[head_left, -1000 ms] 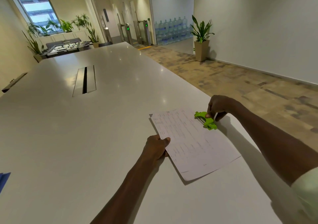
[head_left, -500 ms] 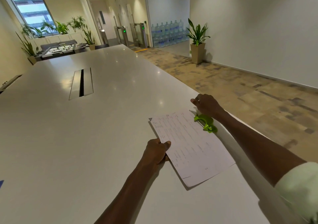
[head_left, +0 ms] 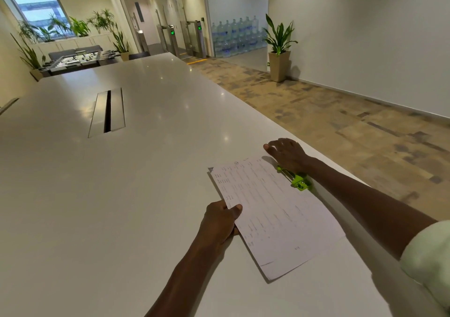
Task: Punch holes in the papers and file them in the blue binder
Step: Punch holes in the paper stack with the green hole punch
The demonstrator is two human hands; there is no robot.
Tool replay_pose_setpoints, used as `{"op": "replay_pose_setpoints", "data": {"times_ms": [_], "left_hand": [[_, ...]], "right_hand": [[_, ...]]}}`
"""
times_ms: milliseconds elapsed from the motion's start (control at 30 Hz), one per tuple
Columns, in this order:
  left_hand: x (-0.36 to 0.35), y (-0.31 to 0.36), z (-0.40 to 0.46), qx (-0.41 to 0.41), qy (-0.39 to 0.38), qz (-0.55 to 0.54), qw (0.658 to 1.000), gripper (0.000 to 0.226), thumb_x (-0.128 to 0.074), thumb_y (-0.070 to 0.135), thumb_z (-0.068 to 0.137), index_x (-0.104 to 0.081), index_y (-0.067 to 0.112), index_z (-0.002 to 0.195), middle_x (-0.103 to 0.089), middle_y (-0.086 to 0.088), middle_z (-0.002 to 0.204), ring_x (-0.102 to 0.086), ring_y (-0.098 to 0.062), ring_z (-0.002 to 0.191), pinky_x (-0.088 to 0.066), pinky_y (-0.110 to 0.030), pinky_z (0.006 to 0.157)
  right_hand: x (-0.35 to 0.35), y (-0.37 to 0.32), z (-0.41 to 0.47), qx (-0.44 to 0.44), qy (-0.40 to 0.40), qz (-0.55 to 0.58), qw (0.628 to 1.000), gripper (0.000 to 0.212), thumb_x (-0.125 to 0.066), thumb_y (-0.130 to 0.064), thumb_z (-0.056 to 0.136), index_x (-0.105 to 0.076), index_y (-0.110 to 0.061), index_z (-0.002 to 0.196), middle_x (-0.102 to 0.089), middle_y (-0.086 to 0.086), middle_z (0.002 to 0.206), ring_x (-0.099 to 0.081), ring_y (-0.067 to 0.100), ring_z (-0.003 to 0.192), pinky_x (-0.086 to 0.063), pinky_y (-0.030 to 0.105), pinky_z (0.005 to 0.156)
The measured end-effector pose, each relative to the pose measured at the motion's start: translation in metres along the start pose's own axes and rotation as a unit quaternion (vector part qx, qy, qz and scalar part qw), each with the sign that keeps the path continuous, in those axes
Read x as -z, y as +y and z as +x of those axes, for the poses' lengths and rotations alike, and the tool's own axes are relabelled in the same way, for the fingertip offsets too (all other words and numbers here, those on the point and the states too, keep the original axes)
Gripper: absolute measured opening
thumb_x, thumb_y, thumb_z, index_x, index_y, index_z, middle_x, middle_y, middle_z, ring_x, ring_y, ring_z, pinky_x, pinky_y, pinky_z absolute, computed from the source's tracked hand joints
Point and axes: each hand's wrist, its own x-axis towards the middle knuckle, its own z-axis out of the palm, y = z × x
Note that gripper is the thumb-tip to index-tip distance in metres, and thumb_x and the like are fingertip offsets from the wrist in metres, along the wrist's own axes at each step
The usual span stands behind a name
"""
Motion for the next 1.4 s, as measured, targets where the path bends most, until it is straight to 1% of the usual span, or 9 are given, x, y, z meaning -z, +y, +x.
{"op": "replay_pose_setpoints", "data": {"times_ms": [67, 133, 267, 467, 667, 800, 933, 1033, 1400], "left_hand": [[0.0, -0.001, 0.001, -0.008, 0.004, 0.011, 1.0, 0.031, -0.058, 0.012, 0.094, -0.062, 0.005, 0.123, -0.074, -0.004, 0.104, -0.074, -0.022, 0.084, -0.06, -0.04, 0.078], [0.0, -0.001, 0.001, -0.015, 0.01, 0.03, 0.999, 0.03, -0.058, 0.013, 0.094, -0.063, 0.006, 0.123, -0.073, -0.004, 0.11, -0.073, -0.02, 0.084, -0.061, -0.035, 0.074], [-0.001, -0.001, 0.0, -0.02, 0.02, 0.045, 0.999, 0.029, -0.058, 0.015, 0.094, -0.064, 0.011, 0.123, -0.072, -0.003, 0.111, -0.073, -0.019, 0.086, -0.06, -0.03, 0.07], [-0.002, 0.001, -0.001, -0.02, 0.032, 0.078, 0.996, 0.027, -0.056, 0.019, 0.096, -0.065, 0.016, 0.122, -0.073, 0.004, 0.099, -0.072, -0.014, 0.077, -0.055, -0.019, 0.055], [-0.005, 0.004, -0.005, -0.01, 0.036, 0.074, 0.997, 0.029, -0.054, 0.015, 0.097, -0.062, 0.01, 0.125, -0.071, -0.007, 0.114, -0.069, -0.012, 0.077, -0.049, -0.013, 0.048], [-0.005, 0.005, -0.008, -0.012, 0.035, 0.054, 0.998, 0.03, -0.055, 0.012, 0.096, -0.061, 0.007, 0.125, -0.07, -0.01, 0.116, -0.069, -0.013, 0.077, -0.053, -0.014, 0.05], [-0.003, 0.006, -0.007, 0.011, 0.025, 0.004, 1.0, 0.033, -0.057, 0.007, 0.094, -0.059, 0.003, 0.126, -0.071, -0.01, 0.113, -0.073, -0.022, 0.084, -0.061, -0.034, 0.073], [-0.002, 0.004, -0.005, 0.019, 0.034, -0.023, 0.999, 0.033, -0.06, 0.007, 0.092, -0.061, 0.002, 0.125, -0.073, -0.009, 0.107, -0.073, -0.027, 0.088, -0.058, -0.046, 0.082], [0.005, 0.0, -0.016, 0.002, 0.037, -0.052, 0.998, 0.018, -0.054, 0.004, 0.095, -0.065, 0.009, 0.109, -0.073, 0.0, 0.088, -0.072, -0.021, 0.078, -0.058, -0.031, 0.061]], "right_hand": [[-0.001, 0.004, 0.005, 0.01, 0.005, -0.078, 0.997, 0.099, 0.008, -0.084, 0.071, -0.027, -0.028, 0.146, -0.024, 0.011, 0.155, -0.015, 0.033, 0.143, -0.008, 0.054, 0.115], [-0.003, 0.008, 0.01, 0.03, -0.004, -0.099, 0.995, 0.117, 0.02, -0.087, 0.06, -0.031, -0.025, 0.146, -0.027, 0.009, 0.153, -0.017, 0.031, 0.142, -0.008, 0.052, 0.115], [0.003, 0.002, 0.003, 0.08, 0.017, -0.096, 0.992, 0.087, 0.006, -0.061, 0.077, -0.041, -0.018, 0.136, -0.047, 0.01, 0.133, -0.038, 0.033, 0.122, -0.03, 0.053, 0.103], [-0.013, 0.022, 0.019, 0.048, 0.126, 0.021, 0.991, 0.055, -0.027, -0.057, 0.087, -0.054, -0.026, 0.124, -0.054, 0.0, 0.128, -0.039, 0.022, 0.129, -0.024, 0.046, 0.108], [-0.012, 0.022, 0.017, 0.058, 0.133, 0.025, 0.989, 0.062, -0.027, -0.06, 0.085, -0.053, -0.021, 0.126, -0.058, 0.002, 0.113, -0.044, 0.023, 0.123, -0.027, 0.043, 0.107], [-0.003, 0.013, 0.017, 0.037, 0.081, -0.003, 0.996, 0.051, -0.032, -0.051, 0.095, -0.064, -0.012, 0.102, -0.065, 0.01, 0.102, -0.056, 0.031, 0.104, -0.042, 0.042, 0.093], [0.003, 0.007, 0.015, 0.042, 0.069, -0.07, 0.994, 0.067, -0.02, -0.07, 0.088, -0.063, -0.02, 0.098, -0.061, 0.009, 0.102, -0.052, 0.031, 0.107, -0.041, 0.042, 0.087], [0.001, 0.001, 0.014, 0.037, 0.059, -0.122, 0.99, 0.057, -0.028, -0.06, 0.094, -0.064, -0.018, 0.107, -0.059, 0.01, 0.111, -0.05, 0.031, 0.112, -0.04, 0.043, 0.088], [0.002, -0.004, 0.008, 0.009, 0.096, -0.148, 0.984, 0.056, -0.03, -0.059, 0.093, -0.064, -0.016, 0.103, -0.059, 0.011, 0.108, -0.051, 0.031, 0.11, -0.042, 0.044, 0.089]]}}
